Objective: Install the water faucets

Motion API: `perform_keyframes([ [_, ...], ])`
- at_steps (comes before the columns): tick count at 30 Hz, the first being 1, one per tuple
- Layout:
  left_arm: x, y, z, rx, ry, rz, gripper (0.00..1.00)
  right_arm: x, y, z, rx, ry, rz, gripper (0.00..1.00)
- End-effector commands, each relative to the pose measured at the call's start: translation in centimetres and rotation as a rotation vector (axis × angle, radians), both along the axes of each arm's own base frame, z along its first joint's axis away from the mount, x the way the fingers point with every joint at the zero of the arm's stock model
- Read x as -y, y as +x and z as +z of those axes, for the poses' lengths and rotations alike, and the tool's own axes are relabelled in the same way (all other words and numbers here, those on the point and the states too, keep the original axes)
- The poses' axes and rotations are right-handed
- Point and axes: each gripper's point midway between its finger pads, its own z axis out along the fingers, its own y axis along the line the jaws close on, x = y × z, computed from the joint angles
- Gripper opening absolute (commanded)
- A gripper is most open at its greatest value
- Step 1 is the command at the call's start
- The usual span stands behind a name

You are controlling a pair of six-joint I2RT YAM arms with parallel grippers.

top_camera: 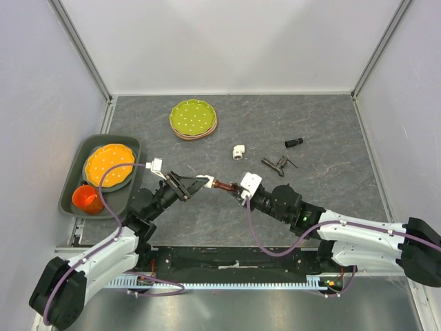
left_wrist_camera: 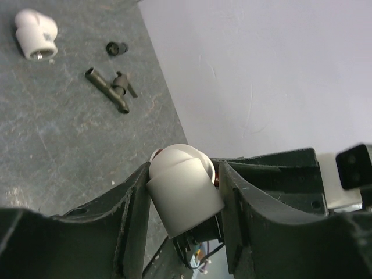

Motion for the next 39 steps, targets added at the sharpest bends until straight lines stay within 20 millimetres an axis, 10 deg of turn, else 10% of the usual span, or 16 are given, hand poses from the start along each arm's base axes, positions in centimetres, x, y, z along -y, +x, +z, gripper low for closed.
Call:
perform_keyframes([
  [1,-0.3,-1.5,4.9,0.302,-0.022,-0.019,0.02,-1.3,0.1,2.9,-0.160,0.180,0.047,0.00],
  [25,-1.7,-5.3,7.7,0.680,-0.010,-0.017,0.02,-2.4,-0.3,9.4,-1.067,0.905,0.594,0.00],
  [33,-1.6,-5.6,7.7,0.695,-0.006,-0.026,0.02,-3.2,0.6,7.7,-1.138,0.907,0.615,0.00],
  [39,-1.9,-4.8,7.5,0.646,-0.019,0.004,0.02,-3.0,1.0,7.6,-1.110,0.909,0.605,0.52],
])
